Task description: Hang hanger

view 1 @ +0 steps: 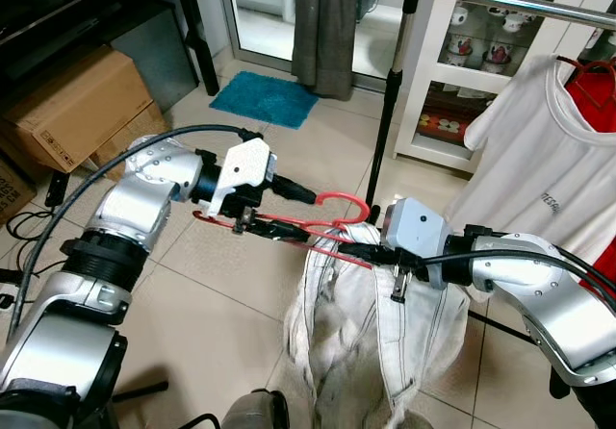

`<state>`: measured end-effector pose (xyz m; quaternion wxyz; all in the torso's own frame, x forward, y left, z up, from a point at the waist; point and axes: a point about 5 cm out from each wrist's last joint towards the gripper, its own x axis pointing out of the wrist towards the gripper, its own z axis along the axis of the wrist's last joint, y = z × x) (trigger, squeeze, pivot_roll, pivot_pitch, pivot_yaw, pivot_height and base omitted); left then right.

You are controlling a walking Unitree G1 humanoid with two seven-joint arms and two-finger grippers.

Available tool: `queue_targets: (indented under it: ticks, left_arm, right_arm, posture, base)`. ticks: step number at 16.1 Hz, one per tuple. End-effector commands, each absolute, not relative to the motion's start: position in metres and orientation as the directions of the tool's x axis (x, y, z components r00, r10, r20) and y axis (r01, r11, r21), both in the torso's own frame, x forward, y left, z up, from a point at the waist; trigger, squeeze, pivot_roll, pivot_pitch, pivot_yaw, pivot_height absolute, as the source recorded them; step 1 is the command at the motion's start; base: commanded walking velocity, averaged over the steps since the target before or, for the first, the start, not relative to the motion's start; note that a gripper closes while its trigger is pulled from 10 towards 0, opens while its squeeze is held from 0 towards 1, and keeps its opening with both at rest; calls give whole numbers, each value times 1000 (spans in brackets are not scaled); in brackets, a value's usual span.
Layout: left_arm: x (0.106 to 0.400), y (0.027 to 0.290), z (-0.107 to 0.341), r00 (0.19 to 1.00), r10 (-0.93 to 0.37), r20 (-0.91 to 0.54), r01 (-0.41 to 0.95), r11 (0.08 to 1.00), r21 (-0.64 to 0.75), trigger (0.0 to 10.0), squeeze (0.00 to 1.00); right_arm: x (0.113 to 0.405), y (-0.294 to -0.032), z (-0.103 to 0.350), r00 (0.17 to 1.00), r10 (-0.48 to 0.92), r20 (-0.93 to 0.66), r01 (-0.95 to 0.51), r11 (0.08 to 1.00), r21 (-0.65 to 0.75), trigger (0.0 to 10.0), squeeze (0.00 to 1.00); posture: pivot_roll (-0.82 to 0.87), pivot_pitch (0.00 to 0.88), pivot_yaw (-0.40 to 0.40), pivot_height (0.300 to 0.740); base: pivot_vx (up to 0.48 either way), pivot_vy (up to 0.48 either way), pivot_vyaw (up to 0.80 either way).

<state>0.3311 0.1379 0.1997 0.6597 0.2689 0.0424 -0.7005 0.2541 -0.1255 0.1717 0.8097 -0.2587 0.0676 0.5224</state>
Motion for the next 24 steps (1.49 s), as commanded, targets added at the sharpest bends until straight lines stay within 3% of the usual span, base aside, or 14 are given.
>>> queue_targets:
  ticks: [1,13,24]
  left_arm:
    - [332,135,195,28,-883,-468,939,-137,315,0,0]
    - [332,113,177,44,-891,-452,912,-149,382,0,0]
    - [328,117,168,61,-907,-417,922,-108,371,0,0]
  right_arm:
    - [252,-120,183,433,833,-344,-873,292,-391,0,0]
    - [250,-117,185,412,838,-357,-879,263,-397,0,0]
    - [251,-117,185,410,835,-367,-879,254,-405,0,0]
  posture:
    - [-74,103,87,740]
    - [-78,80,86,740]
    - [-74,77,83,740]
  base:
    - [0,0,0]
    - [0,0,0]
    - [0,0,0]
